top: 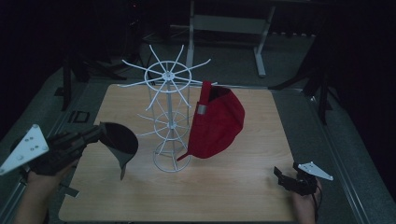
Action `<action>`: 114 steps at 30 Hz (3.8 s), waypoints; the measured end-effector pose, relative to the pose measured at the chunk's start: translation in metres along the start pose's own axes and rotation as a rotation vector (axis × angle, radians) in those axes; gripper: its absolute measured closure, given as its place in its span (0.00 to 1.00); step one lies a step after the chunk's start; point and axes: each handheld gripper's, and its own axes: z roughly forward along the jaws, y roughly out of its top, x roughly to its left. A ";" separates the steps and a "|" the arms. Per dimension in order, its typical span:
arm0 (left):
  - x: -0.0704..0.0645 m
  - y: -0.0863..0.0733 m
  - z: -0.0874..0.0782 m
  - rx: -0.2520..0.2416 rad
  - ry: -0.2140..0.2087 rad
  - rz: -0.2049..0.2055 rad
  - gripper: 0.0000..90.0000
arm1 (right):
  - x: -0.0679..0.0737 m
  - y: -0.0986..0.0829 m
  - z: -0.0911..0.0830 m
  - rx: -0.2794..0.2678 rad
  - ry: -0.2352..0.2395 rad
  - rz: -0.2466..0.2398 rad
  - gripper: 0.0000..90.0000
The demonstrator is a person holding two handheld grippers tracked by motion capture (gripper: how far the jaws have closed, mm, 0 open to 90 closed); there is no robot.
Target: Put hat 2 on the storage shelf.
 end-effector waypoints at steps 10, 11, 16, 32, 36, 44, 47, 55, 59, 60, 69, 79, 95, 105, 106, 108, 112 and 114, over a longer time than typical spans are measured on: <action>0.011 0.058 0.010 -0.047 -0.005 0.065 0.93 | 0.000 0.000 0.000 0.000 0.000 0.000 0.15; 0.011 0.062 0.009 -0.052 -0.007 0.071 0.93 | 0.000 0.000 0.000 0.000 0.001 -0.001 0.15; 0.014 0.079 0.009 -0.092 -0.013 0.075 0.93 | 0.001 0.000 0.000 0.003 -0.001 -0.003 0.15; 0.016 0.123 0.041 -0.116 -0.054 0.109 0.93 | 0.000 0.000 0.000 0.007 0.004 0.000 0.15; 0.013 0.126 0.046 -0.126 -0.073 0.104 0.93 | 0.000 0.000 0.000 0.007 0.004 0.000 0.15; 0.004 0.128 0.059 -0.106 -0.109 0.117 0.93 | 0.000 0.000 0.000 0.009 0.003 0.002 0.15; 0.003 0.126 0.063 -0.096 -0.124 0.110 0.93 | 0.000 0.000 0.000 0.008 0.004 0.003 0.15; 0.000 0.112 0.069 -0.056 -0.168 0.092 0.93 | -0.001 0.000 0.001 0.011 0.005 0.002 0.15; -0.002 0.104 0.069 -0.042 -0.182 0.091 0.93 | -0.001 0.000 0.001 0.010 0.004 0.004 0.15; -0.002 0.102 0.069 -0.044 -0.183 0.083 0.92 | -0.001 0.000 0.001 0.011 0.003 0.003 0.15; -0.002 0.089 0.067 -0.068 -0.177 0.039 0.88 | -0.001 0.000 0.001 0.010 0.004 0.006 0.15; -0.003 0.084 0.057 -0.098 -0.182 0.012 0.74 | -0.001 0.000 0.001 0.011 0.007 0.007 0.15; -0.013 0.057 0.039 -0.019 -0.157 0.000 0.68 | -0.001 0.000 0.001 0.006 0.006 0.008 0.15; -0.021 0.020 0.030 0.021 -0.141 -0.032 0.68 | -0.001 0.000 0.001 0.007 0.002 0.006 0.15; -0.021 0.015 0.030 0.032 -0.139 -0.038 0.68 | -0.001 0.000 0.001 0.005 0.002 0.006 0.15; -0.022 0.008 0.029 0.036 -0.134 -0.046 0.68 | -0.001 0.000 0.001 0.005 0.003 0.007 0.15; -0.023 -0.008 0.025 0.049 -0.133 -0.072 0.68 | -0.001 0.000 0.001 0.007 0.000 0.003 0.15; -0.023 -0.016 0.024 0.054 -0.131 -0.083 0.68 | -0.001 0.000 0.001 0.007 0.000 0.002 0.15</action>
